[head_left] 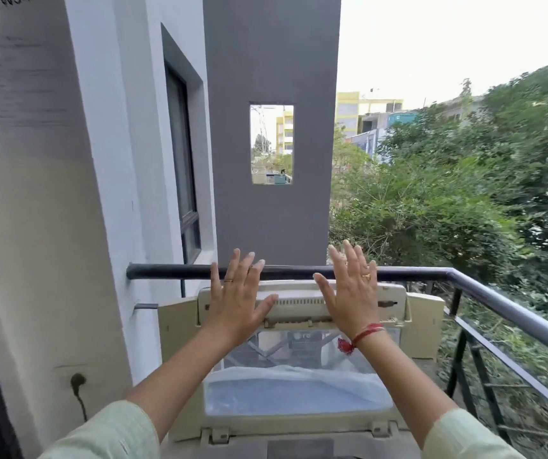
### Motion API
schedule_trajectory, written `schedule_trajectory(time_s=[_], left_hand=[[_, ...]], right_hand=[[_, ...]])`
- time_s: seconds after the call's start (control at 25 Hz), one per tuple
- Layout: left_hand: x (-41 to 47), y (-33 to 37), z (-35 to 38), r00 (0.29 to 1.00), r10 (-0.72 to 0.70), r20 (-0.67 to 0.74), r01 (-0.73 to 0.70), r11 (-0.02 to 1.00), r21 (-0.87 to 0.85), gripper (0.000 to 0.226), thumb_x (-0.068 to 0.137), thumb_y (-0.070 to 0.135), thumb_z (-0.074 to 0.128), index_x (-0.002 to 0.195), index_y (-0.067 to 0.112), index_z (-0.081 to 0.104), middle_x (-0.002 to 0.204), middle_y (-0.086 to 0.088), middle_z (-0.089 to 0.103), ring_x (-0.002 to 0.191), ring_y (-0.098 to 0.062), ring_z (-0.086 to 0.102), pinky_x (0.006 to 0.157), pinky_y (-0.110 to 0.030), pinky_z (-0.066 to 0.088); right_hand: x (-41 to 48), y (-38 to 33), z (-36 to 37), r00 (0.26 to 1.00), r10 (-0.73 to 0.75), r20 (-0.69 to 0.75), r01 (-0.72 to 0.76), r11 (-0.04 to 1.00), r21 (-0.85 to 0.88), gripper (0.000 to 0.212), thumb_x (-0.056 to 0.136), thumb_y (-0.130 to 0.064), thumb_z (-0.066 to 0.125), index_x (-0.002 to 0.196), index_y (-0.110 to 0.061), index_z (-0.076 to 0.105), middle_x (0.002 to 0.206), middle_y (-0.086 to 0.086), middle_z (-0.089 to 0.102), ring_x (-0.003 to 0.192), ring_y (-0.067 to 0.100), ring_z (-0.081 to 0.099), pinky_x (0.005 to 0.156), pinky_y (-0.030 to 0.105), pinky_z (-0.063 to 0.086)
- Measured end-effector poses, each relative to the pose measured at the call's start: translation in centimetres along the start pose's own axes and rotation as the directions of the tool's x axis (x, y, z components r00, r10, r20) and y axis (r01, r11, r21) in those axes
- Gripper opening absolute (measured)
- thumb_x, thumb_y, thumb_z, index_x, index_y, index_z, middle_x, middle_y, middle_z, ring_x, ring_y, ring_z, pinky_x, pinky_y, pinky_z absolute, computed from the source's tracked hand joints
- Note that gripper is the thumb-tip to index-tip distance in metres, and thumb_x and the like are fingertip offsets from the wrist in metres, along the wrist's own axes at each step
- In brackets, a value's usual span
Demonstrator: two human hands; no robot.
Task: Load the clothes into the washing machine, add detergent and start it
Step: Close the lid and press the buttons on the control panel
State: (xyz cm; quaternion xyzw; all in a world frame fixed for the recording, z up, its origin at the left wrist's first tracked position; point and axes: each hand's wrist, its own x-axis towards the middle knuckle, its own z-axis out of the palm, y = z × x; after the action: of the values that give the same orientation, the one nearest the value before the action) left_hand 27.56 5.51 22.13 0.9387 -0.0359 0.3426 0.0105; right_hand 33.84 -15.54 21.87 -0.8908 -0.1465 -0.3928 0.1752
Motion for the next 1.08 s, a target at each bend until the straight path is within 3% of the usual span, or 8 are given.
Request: schedule_trajectory(time_s=[0.16, 0.36, 0.6, 0.72, 0.8, 0.88, 1.0, 1.08], left_hand=[[1.0, 0.2, 0.8, 0.994, -0.037, 0.099, 0.039, 0.999, -0.011, 0.101, 0.070, 0.077, -0.018, 0.146, 0.023, 0.022, 0.155, 0.002, 0.019, 0.145, -0.019, -0.004, 0.109, -0.052, -0.017], [0.5, 0.7, 0.7, 0.982, -0.073, 0.172, 0.082, 0.995, -0.050, 0.101, 0.068, 0.078, -0.017, 0.145, 0.028, 0.025, 0.154, 0.004, 0.025, 0.145, -0.018, 0.004, 0.114, -0.051, -0.007], [-2.2, 1.3, -1.2, 0.986, -0.055, 0.156, 0.069, 0.994, -0.088, 0.094, 0.071, 0.080, -0.010, 0.145, 0.032, 0.023, 0.155, 0.007, 0.022, 0.145, -0.014, 0.003, 0.114, -0.047, -0.007], [-4.6, 2.1, -2.4, 0.992, -0.040, 0.116, 0.050, 0.994, -0.093, 0.092, 0.071, 0.080, -0.008, 0.144, 0.033, 0.025, 0.153, 0.010, 0.025, 0.145, -0.013, 0.005, 0.114, -0.045, -0.008], [-6.6, 2.6, -3.4, 0.996, -0.021, 0.086, 0.030, 0.994, -0.102, 0.088, 0.074, 0.080, -0.005, 0.143, 0.034, 0.026, 0.152, 0.011, 0.026, 0.145, -0.012, 0.006, 0.113, -0.044, -0.010], [-8.8, 3.2, -4.4, 0.997, -0.004, 0.074, 0.013, 0.993, -0.116, 0.083, 0.077, 0.079, 0.001, 0.142, 0.035, 0.028, 0.152, 0.012, 0.028, 0.145, -0.012, 0.006, 0.112, -0.042, -0.011], [-12.2, 4.3, -5.4, 0.997, 0.002, 0.076, 0.008, 0.991, -0.131, 0.078, 0.079, 0.078, 0.009, 0.141, 0.035, 0.028, 0.151, 0.012, 0.029, 0.144, -0.012, 0.008, 0.110, -0.040, -0.010], [-14.4, 4.8, -5.6, 0.998, 0.011, 0.067, -0.004, 0.995, -0.104, 0.073, 0.082, 0.076, 0.015, 0.140, 0.034, 0.031, 0.149, 0.010, 0.033, 0.143, -0.012, 0.011, 0.109, -0.040, -0.005]], right_hand=[[1.2, 0.4, 0.7, 0.975, -0.039, 0.218, 0.048, 0.998, -0.034, 0.080, 0.082, -0.069, -0.003, 0.145, -0.028, 0.024, 0.156, 0.000, 0.020, 0.144, 0.018, 0.018, 0.117, 0.039, 0.011], [1.0, 0.5, -0.2, 0.949, -0.035, 0.313, 0.052, 0.998, -0.046, 0.099, 0.069, -0.072, -0.023, 0.144, -0.032, 0.027, 0.154, -0.005, 0.024, 0.142, 0.015, 0.022, 0.115, 0.037, 0.018], [-1.6, -0.5, -2.9, 0.953, -0.045, 0.300, 0.057, 0.998, -0.031, 0.077, 0.082, -0.067, -0.003, 0.141, -0.033, 0.034, 0.153, -0.006, 0.026, 0.141, 0.015, 0.024, 0.113, 0.037, 0.019], [-3.7, -0.7, -4.9, 0.958, -0.064, 0.281, 0.075, 0.997, -0.030, 0.069, 0.086, -0.065, 0.004, 0.133, -0.033, 0.044, 0.148, -0.007, 0.038, 0.133, 0.016, 0.039, 0.107, 0.037, 0.028], [-5.5, -0.7, -6.3, 0.969, -0.120, 0.218, 0.132, 0.990, -0.043, 0.064, 0.088, -0.062, 0.008, 0.121, -0.032, 0.054, 0.130, -0.010, 0.057, 0.114, 0.016, 0.057, 0.094, 0.035, 0.038], [-7.2, -0.4, -7.8, 0.959, -0.202, 0.198, 0.216, 0.975, -0.053, 0.063, 0.087, -0.065, 0.008, 0.100, -0.031, 0.059, 0.099, -0.011, 0.068, 0.088, 0.016, 0.064, 0.079, 0.032, 0.040], [-8.3, 0.6, -10.2, 0.888, -0.286, 0.360, 0.297, 0.955, 0.026, 0.075, 0.078, -0.078, 0.003, 0.080, -0.024, 0.055, 0.071, -0.004, 0.063, 0.070, 0.019, 0.059, 0.066, 0.031, 0.039], [-8.8, 0.9, -11.7, 0.790, -0.317, 0.524, 0.268, 0.948, 0.169, 0.078, 0.073, -0.085, 0.013, 0.074, -0.021, 0.057, 0.063, -0.003, 0.059, 0.061, 0.015, 0.056, 0.056, 0.029, 0.039]])
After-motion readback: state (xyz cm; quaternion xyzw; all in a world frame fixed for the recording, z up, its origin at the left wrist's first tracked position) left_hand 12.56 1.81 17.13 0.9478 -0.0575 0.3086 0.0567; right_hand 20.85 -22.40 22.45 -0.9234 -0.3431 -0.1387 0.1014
